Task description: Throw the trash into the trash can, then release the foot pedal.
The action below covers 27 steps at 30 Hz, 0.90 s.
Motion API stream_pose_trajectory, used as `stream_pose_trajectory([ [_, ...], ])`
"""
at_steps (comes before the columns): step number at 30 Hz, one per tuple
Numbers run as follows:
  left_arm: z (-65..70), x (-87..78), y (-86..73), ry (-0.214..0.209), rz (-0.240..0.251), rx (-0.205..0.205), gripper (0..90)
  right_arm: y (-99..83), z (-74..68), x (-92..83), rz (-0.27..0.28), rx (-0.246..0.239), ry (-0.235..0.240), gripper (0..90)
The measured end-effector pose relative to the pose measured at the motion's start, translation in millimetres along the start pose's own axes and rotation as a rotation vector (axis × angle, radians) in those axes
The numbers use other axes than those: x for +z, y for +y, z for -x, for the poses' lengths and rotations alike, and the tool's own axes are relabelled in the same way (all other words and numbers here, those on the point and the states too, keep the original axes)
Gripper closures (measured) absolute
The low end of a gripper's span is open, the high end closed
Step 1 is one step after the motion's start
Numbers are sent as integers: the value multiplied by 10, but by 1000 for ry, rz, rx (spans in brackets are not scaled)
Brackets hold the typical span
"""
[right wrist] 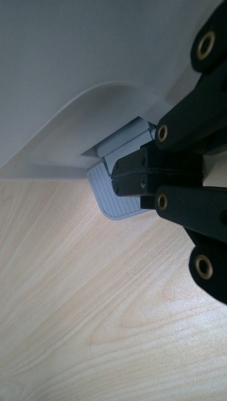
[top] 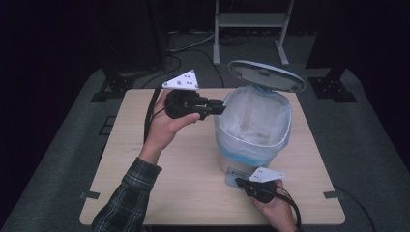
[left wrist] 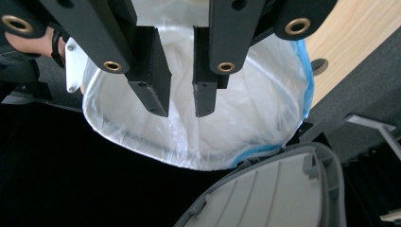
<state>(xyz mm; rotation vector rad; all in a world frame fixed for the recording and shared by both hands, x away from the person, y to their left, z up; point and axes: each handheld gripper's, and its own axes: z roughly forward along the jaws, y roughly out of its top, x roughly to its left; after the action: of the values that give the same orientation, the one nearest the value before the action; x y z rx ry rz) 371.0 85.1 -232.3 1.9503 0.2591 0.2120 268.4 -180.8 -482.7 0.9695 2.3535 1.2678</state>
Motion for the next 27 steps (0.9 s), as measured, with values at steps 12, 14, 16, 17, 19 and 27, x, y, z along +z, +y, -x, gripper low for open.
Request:
stream_pose_trajectory([
  [12, 34, -284, -289, 73, -9, -40, 607, 2, 3, -1, 1, -2, 6, 864],
  [14, 48, -339, -382, 91, -14, -53, 589, -1, 2, -10, 12, -12, 7, 848],
  [16, 59, -378, -477, 98, -24, -58, 574, 0, -1, -24, 15, -1, 6, 832],
  [17, 68, -392, -527, 104, -23, -66, 564, 7, 14, -40, 19, -14, -7, 824],
  [19, 73, -425, -626, 114, -33, -73, 543, 18, 35, -85, 32, -1, 3, 819],
  [27, 178, -510, -994, 146, -48, -95, 475, 49, 28, -304, 99, 24, 36, 809],
])
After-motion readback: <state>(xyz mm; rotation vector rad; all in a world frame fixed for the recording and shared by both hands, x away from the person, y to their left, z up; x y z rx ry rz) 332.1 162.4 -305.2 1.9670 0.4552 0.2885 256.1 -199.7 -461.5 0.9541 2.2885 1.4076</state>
